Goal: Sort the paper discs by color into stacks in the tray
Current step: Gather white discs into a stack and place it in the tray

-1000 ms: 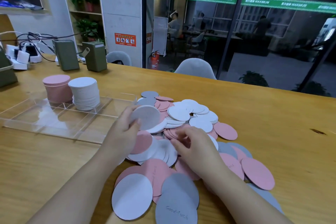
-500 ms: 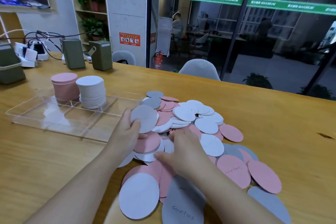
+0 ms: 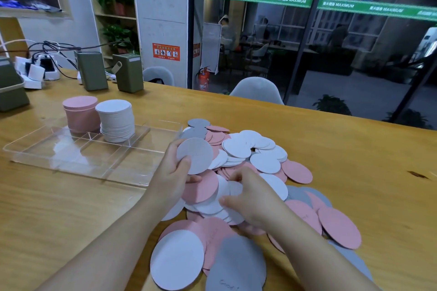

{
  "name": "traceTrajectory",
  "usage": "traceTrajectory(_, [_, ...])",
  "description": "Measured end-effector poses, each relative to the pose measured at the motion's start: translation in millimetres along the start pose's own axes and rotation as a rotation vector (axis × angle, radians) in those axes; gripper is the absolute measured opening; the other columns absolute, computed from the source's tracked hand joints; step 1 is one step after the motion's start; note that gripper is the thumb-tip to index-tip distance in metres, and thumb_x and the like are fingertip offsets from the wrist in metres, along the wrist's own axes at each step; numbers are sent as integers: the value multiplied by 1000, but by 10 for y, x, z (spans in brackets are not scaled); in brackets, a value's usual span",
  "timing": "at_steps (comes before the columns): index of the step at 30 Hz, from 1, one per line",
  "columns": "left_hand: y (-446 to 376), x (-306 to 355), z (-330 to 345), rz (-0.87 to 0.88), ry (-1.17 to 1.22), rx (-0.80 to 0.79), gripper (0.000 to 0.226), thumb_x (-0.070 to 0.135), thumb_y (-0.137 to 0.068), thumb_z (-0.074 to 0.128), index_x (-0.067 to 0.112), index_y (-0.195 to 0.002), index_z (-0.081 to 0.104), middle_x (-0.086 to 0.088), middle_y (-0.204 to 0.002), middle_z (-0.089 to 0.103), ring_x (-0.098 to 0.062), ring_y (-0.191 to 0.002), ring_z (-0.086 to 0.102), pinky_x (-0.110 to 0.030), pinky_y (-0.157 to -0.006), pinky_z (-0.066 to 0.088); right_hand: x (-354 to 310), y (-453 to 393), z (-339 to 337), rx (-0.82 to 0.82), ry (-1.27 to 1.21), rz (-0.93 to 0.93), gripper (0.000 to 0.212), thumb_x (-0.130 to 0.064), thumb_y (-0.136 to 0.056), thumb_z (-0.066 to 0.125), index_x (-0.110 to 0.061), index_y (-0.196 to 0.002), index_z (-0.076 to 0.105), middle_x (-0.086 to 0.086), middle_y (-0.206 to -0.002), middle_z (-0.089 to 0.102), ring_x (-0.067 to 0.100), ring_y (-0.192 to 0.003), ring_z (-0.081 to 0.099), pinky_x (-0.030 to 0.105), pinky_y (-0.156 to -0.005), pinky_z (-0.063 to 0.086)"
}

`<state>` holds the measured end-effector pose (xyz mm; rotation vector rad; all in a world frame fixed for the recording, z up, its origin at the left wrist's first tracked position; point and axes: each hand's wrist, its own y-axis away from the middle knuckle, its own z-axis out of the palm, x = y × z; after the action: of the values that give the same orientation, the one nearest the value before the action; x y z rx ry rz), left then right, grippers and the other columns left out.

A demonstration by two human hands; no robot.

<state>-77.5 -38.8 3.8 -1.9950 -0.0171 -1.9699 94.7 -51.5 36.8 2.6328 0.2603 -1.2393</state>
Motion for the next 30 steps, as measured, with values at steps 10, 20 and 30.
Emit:
traceTrajectory(10, [32,35,13,-58,76,-17,32,3,-99,33,30,-111,46,-9,-130,48,-20,-90,69,-26,-62,57,156,-105,-346,298,-90,-97,15,-14,-83,62,-22,-95,58,-14,-87,62,1,-77,56,17,-60,42])
traceTrajectory(20, [26,13,-5,-7,-3,-10,49,-1,-97,33,39,-121,46,1,-145,37,-20,-108,60,-33,-68,59,192,-146,-258,288,-228,-230,17,-11,-90,57,-24,-100,59,-17,-92,64,-4,-84,58,11,-66,43])
traceTrajectory(30, [116,67,60,113,-140,-159,58,-4,-96,33,44,-121,52,52,-92,47,-1,-94,52,-37,-85,56,189,-129,-37,284,-80,-326,27,-8,-89,47,-29,-105,49,-12,-103,58,0,-92,52,3,-68,37])
